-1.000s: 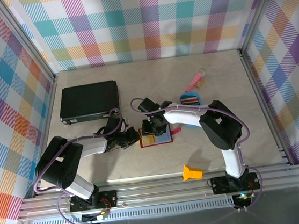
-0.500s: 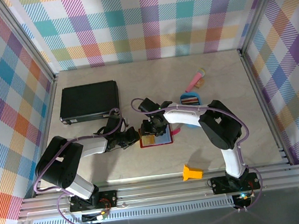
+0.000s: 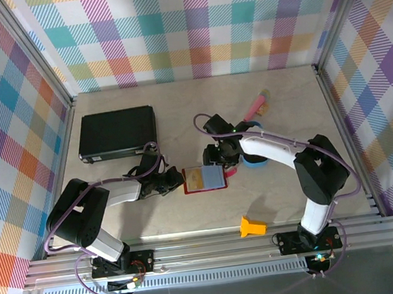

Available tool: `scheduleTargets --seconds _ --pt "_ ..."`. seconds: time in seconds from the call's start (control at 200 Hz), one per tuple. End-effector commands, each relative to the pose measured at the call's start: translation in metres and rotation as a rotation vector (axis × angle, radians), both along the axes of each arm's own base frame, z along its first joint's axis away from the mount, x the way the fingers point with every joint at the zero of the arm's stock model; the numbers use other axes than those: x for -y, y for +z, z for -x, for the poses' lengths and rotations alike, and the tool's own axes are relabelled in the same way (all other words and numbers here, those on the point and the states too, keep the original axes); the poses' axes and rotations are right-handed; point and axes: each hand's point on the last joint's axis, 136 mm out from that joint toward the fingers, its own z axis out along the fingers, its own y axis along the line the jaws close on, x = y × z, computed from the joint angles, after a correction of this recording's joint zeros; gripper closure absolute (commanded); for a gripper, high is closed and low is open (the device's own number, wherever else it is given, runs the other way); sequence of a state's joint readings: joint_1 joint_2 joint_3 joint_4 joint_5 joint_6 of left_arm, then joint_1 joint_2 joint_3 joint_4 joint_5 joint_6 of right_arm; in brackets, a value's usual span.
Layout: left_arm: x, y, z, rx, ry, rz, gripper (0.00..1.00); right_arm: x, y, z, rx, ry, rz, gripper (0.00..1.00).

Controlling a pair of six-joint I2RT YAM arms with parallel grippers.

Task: Put the credit cards into the card holder

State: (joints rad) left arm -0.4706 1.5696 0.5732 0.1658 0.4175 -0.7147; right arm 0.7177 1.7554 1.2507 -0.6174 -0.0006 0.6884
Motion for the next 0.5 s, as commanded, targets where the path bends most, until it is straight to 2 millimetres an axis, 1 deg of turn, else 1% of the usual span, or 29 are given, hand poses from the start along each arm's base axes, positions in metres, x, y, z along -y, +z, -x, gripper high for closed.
scheduleTargets --seconds 0.0,0.3,0.49 --pt "-0.008 -0.012 0.012 -0.051 0.005 -0.048 1.0 -0.006 -0.017 0.012 -0.073 0.058 0.015 0.44" --pt "-0.008 -0.013 0.013 -0.055 -0.001 -0.052 1.0 -0.016 -0.033 0.009 -0.132 0.087 0.027 0.43" --pt "-0.008 -0.013 0.013 -0.053 0.001 -0.052 1.0 -0.019 -0.033 0.007 -0.135 0.092 0.027 0.43"
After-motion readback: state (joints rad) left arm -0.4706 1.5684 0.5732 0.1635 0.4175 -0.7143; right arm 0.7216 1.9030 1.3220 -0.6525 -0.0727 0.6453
